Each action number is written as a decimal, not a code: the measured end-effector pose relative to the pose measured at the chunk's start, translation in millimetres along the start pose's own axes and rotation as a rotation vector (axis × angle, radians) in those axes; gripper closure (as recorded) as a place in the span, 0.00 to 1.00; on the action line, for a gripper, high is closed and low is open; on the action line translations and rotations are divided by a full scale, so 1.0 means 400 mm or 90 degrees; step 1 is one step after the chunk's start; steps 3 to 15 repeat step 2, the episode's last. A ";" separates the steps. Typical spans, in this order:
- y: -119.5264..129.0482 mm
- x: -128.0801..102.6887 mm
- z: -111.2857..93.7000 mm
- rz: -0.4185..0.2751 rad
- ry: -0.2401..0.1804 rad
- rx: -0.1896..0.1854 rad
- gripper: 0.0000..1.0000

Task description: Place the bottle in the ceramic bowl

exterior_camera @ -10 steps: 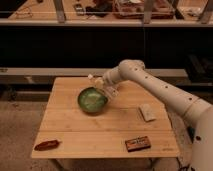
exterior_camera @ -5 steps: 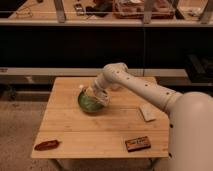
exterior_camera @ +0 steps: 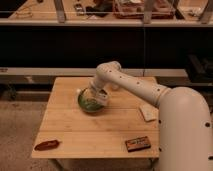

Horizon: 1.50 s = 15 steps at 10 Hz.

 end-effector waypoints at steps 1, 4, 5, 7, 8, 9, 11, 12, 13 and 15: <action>0.003 -0.003 -0.002 0.002 0.000 -0.001 0.20; 0.004 -0.004 -0.003 0.002 0.000 -0.001 0.20; 0.004 -0.004 -0.003 0.002 0.000 -0.001 0.20; 0.004 -0.004 -0.003 0.002 0.000 -0.001 0.20; 0.004 -0.004 -0.003 0.002 0.000 -0.001 0.20; 0.004 -0.004 -0.003 0.002 0.000 -0.001 0.20; 0.004 -0.004 -0.003 0.002 0.000 -0.001 0.20; 0.004 -0.004 -0.003 0.002 0.000 -0.001 0.20; 0.004 -0.004 -0.003 0.002 0.000 -0.001 0.20; 0.004 -0.004 -0.003 0.002 0.000 -0.001 0.20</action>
